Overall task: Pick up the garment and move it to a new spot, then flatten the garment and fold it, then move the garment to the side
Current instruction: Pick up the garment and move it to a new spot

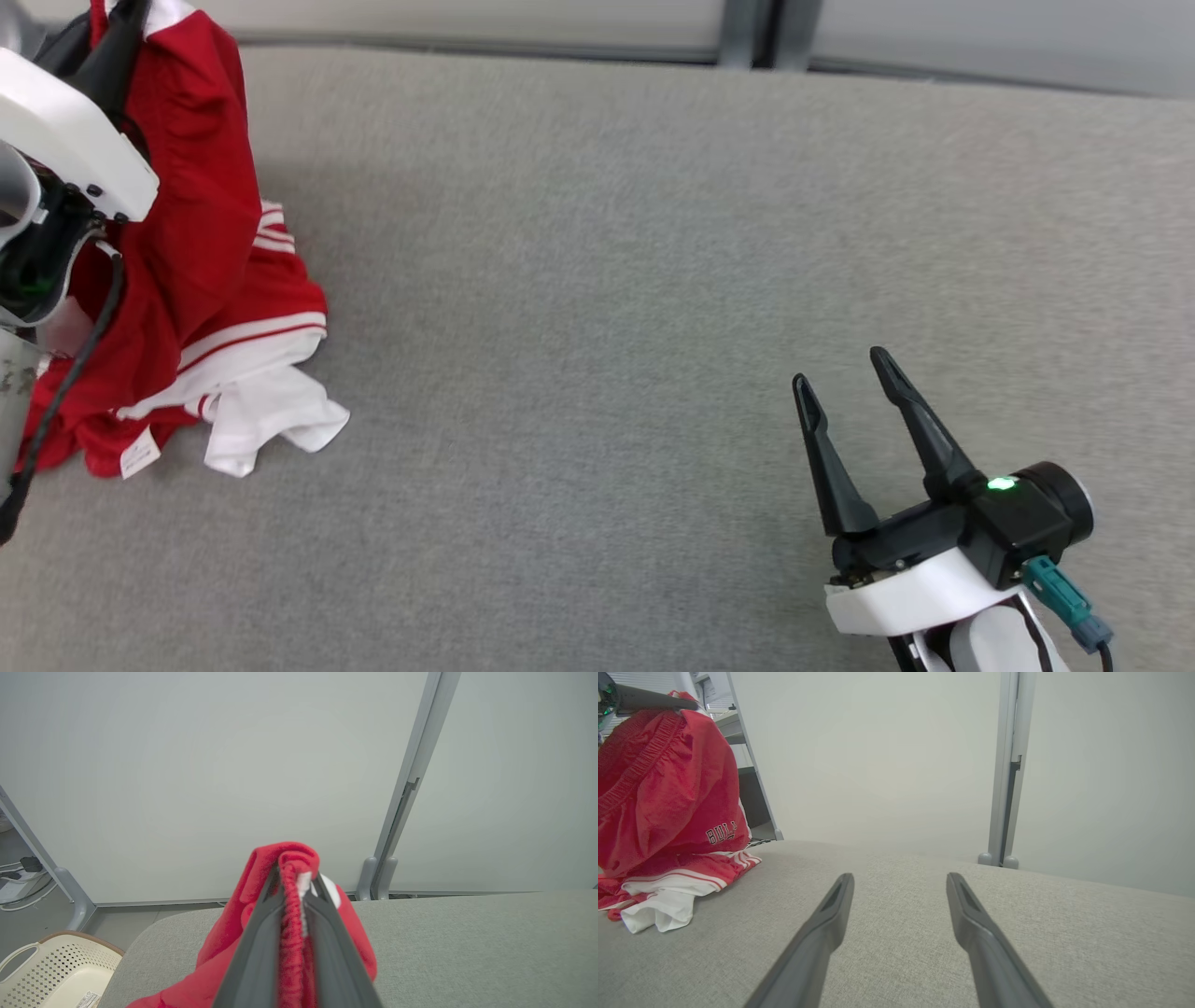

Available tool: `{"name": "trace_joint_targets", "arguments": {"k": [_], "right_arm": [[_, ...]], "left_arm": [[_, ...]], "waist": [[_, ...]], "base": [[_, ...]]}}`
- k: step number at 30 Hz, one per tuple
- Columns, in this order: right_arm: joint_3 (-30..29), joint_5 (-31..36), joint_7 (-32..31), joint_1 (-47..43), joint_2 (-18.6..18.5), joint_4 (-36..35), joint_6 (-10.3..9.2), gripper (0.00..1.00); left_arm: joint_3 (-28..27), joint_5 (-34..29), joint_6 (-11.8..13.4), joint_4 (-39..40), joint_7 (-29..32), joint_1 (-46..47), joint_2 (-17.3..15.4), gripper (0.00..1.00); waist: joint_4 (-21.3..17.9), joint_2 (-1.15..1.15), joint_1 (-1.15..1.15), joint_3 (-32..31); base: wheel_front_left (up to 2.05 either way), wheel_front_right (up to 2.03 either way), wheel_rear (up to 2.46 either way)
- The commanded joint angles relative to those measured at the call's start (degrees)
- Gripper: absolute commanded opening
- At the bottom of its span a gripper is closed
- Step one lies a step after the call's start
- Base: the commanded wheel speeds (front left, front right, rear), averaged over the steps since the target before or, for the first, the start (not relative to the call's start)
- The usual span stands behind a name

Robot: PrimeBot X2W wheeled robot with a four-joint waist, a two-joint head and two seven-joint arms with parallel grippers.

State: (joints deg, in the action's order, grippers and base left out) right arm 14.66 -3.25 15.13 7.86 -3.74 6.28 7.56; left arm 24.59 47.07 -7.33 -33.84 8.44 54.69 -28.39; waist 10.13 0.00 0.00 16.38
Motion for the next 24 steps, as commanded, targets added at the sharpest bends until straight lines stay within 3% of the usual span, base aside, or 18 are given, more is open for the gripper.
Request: {"name": "trace_joint_targets", "arguments": {"k": [1,10,18,24], "right_arm": [[0.6,-1.1,0.0,-0.8,0.2,0.1,-0.14,1.00],[2.7,-3.9,0.0,-1.6,0.8,0.1,-0.14,1.00],[3.0,-6.0,0.0,0.1,0.8,-1.3,-0.13,1.00],[1.9,-7.5,0.0,1.2,0.8,-2.2,-0.13,1.00]], "left_arm": [[0.2,1.0,-0.1,3.2,1.1,-0.6,-1.1,0.00],[-0.1,1.7,1.4,16.9,5.7,1.7,-3.2,0.00],[0.9,3.5,1.7,25.0,5.6,4.3,1.0,0.00],[6.8,2.6,0.7,27.0,5.7,2.5,4.6,0.00]], "waist": [[-4.7,0.00,0.00,-5.9],[-14.8,0.00,0.00,-10.2],[-23.2,0.00,0.00,-8.0],[-26.7,0.00,0.00,-3.3]], "base": [[0.00,0.00,0.00],[0.00,0.00,0.00],[0.00,0.00,0.00],[0.00,0.00,0.00]]}}
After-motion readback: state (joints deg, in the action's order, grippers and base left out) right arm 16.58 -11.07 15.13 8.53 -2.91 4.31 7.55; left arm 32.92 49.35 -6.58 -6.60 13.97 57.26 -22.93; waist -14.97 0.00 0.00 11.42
